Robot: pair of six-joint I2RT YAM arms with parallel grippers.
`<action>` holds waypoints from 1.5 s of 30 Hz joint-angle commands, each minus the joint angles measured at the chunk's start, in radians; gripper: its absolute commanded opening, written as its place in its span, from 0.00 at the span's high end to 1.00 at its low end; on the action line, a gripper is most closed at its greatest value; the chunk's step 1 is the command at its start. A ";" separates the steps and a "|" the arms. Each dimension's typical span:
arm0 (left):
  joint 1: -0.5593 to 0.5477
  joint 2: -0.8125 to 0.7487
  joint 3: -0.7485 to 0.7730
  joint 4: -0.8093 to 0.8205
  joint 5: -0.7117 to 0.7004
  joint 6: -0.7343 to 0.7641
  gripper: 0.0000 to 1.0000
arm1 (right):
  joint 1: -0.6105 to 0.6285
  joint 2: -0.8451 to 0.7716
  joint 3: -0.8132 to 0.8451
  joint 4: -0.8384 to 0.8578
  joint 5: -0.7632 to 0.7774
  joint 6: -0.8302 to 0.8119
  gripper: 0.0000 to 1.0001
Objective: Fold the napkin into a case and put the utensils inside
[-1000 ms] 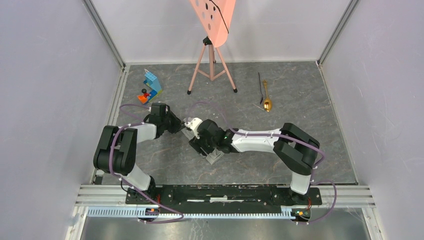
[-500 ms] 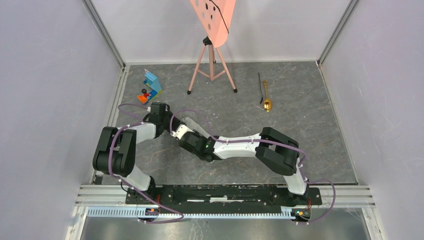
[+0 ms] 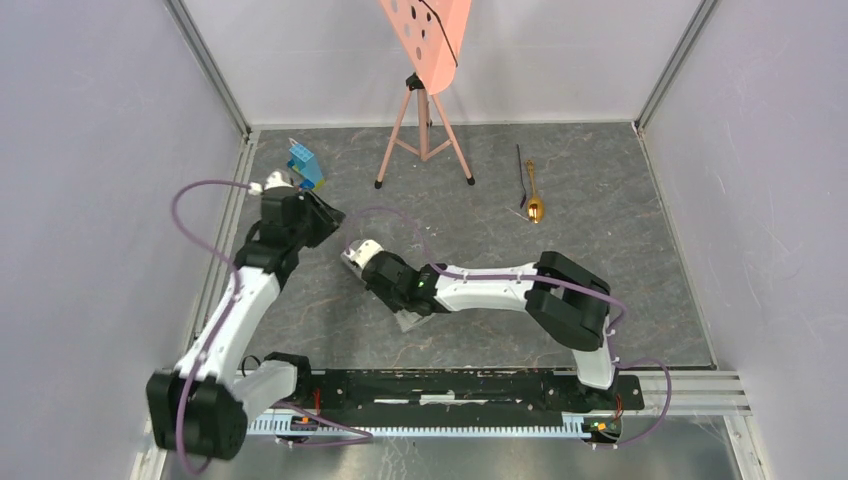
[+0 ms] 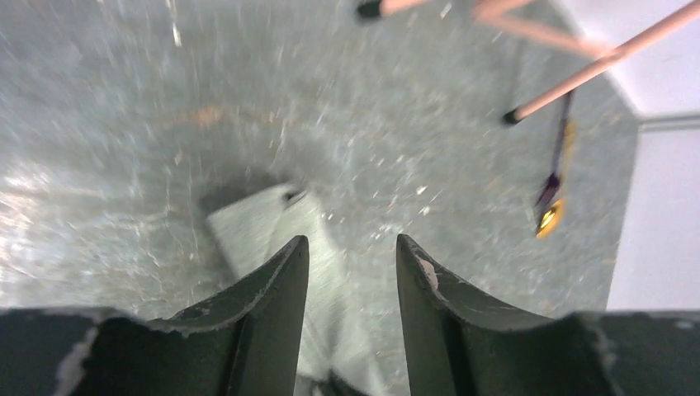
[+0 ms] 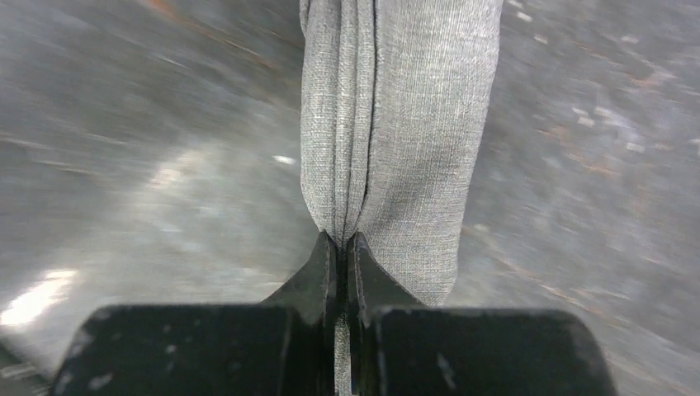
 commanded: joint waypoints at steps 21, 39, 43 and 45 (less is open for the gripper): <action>0.007 -0.260 0.152 -0.340 -0.102 0.244 0.47 | -0.299 0.024 -0.626 1.439 -1.056 1.118 1.00; -0.028 0.080 -0.096 0.141 0.480 0.084 0.55 | -0.314 -0.439 -0.376 0.069 -0.572 0.018 0.34; -0.029 0.189 -0.088 0.165 0.384 0.098 0.59 | -0.180 -0.458 -0.423 0.166 -0.632 0.104 0.49; -0.029 0.225 -0.091 0.160 0.294 0.117 0.59 | -0.158 -0.464 -0.467 0.206 -0.634 0.128 0.57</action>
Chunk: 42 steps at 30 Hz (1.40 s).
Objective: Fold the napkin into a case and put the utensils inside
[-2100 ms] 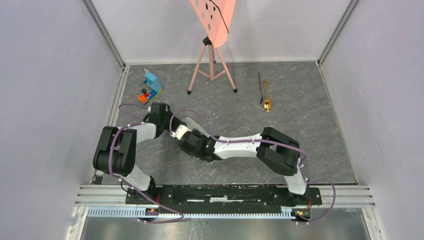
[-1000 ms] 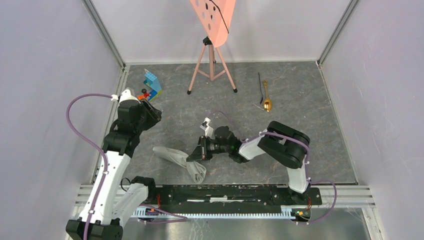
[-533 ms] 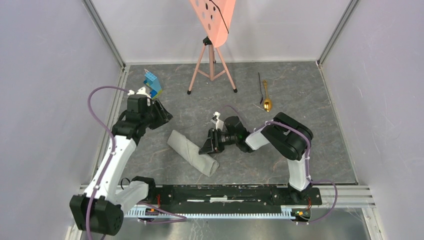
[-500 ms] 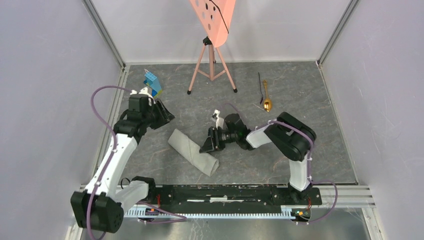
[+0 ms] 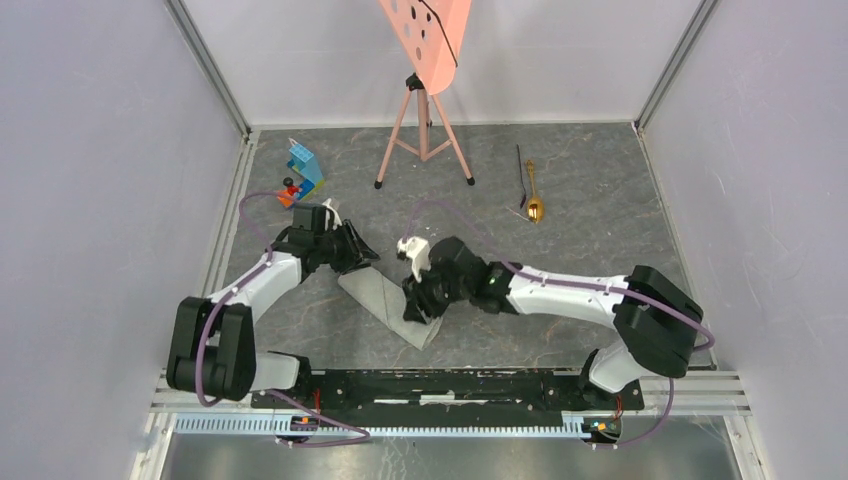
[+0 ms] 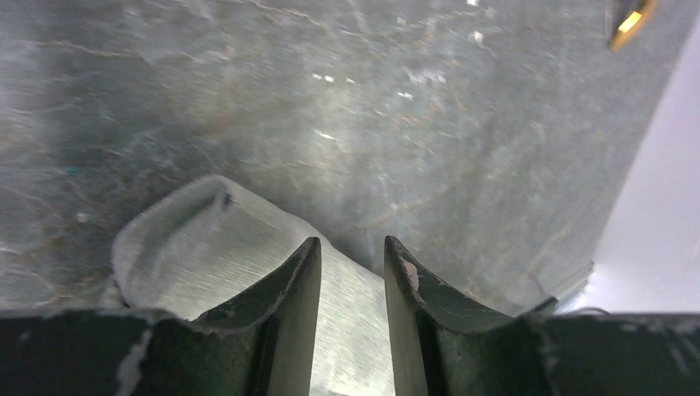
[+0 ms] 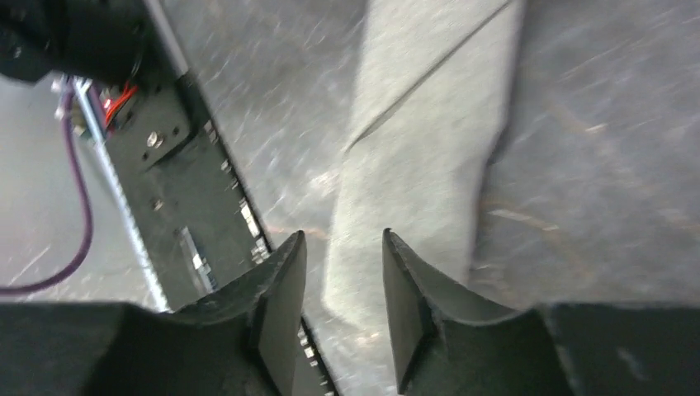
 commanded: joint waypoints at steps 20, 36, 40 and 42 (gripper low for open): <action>0.013 -0.326 -0.006 -0.195 -0.248 -0.025 0.41 | 0.010 -0.014 0.099 -0.257 0.446 -0.218 0.38; 0.010 -0.363 0.098 -0.278 0.056 0.113 0.19 | 0.014 0.009 -0.357 0.623 -0.044 0.507 0.37; 0.009 -0.388 0.103 -0.285 0.053 0.114 0.19 | -0.089 0.085 -0.332 0.644 0.016 0.510 0.41; 0.009 -0.395 0.107 -0.298 0.046 0.120 0.19 | -0.152 0.144 -0.263 0.619 0.031 0.450 0.42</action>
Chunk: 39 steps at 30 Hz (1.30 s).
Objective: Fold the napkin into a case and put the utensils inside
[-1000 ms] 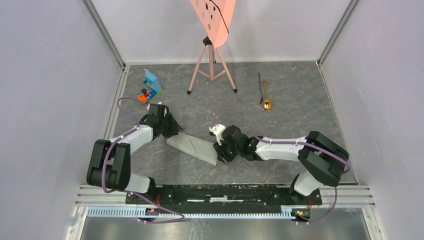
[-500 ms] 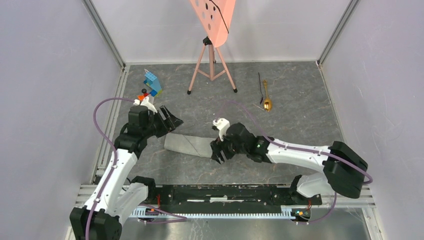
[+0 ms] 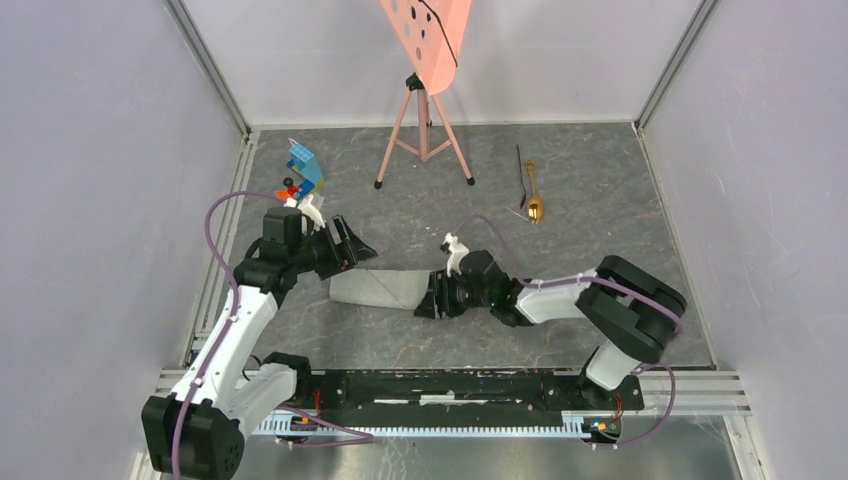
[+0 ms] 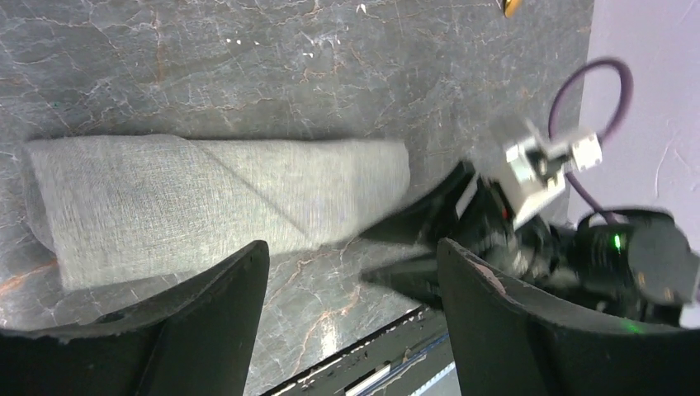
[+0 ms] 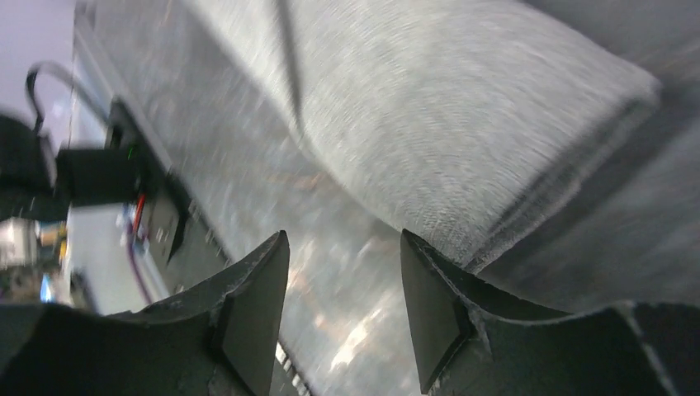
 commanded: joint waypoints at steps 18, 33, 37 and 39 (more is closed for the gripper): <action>-0.126 0.220 0.088 -0.060 -0.288 0.086 0.35 | -0.339 0.213 0.487 -0.251 -0.178 -0.370 0.17; -0.089 0.134 -0.201 0.222 -0.389 -0.194 0.66 | -0.243 0.558 0.699 0.385 -0.379 0.155 0.23; -0.087 0.171 -0.219 0.194 -0.440 -0.206 0.68 | -0.231 0.687 0.838 0.377 -0.346 0.178 0.29; -0.084 0.174 -0.254 0.191 -0.479 -0.228 0.67 | -0.230 0.761 0.920 0.359 -0.338 0.192 0.31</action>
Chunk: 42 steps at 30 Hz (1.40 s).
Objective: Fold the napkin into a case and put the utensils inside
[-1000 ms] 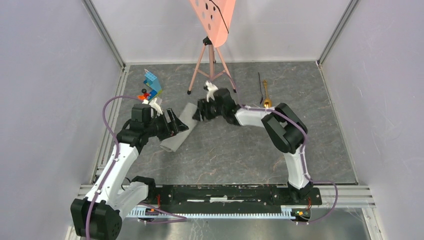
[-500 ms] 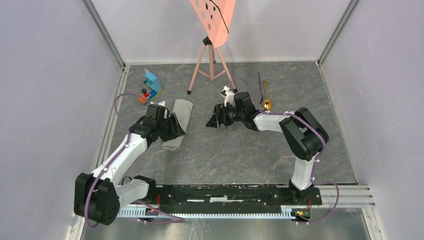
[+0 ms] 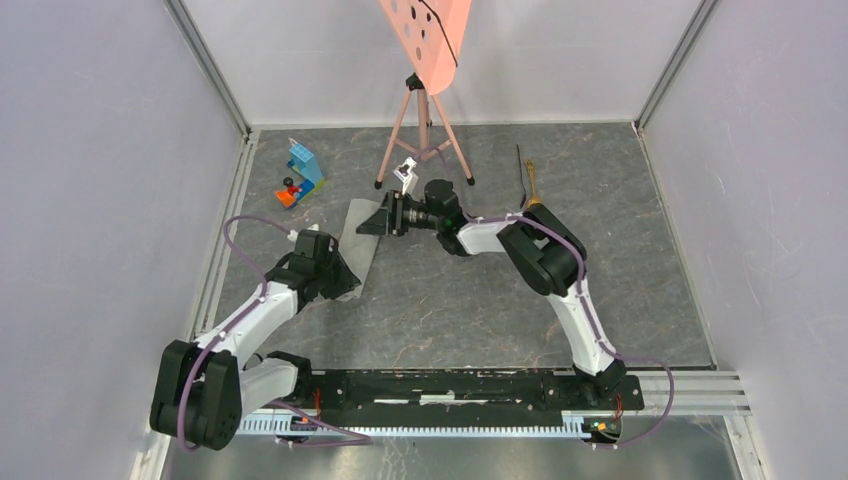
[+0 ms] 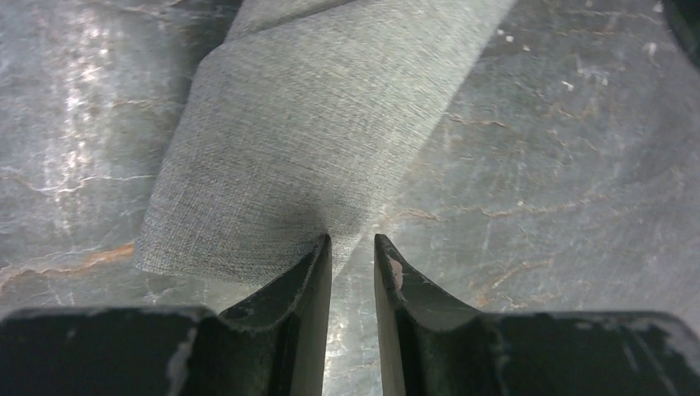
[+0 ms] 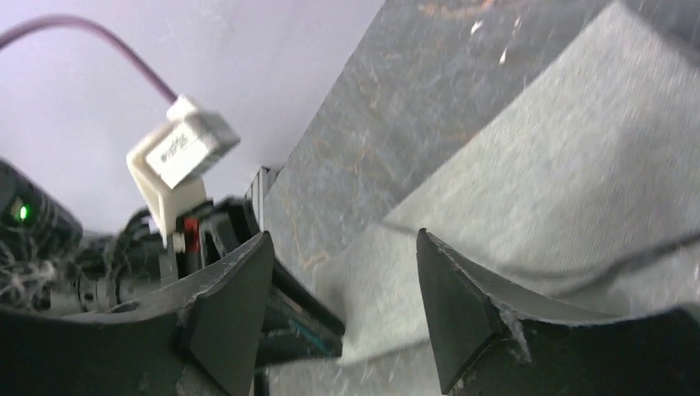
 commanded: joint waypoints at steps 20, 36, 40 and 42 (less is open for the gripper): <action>0.013 -0.004 0.166 -0.105 -0.055 0.037 0.24 | 0.010 0.243 0.771 -0.604 0.132 -0.252 0.22; 0.008 0.417 0.255 0.047 -0.099 -0.057 0.27 | -0.117 -0.673 -0.333 -0.575 0.253 -0.439 0.20; 0.009 0.528 0.306 0.132 -0.073 -0.160 0.27 | -0.141 -0.785 -0.436 -0.624 0.310 -0.483 0.20; 0.007 0.569 0.326 0.166 -0.041 -0.210 0.27 | -0.159 -0.815 -0.440 -0.683 0.349 -0.526 0.20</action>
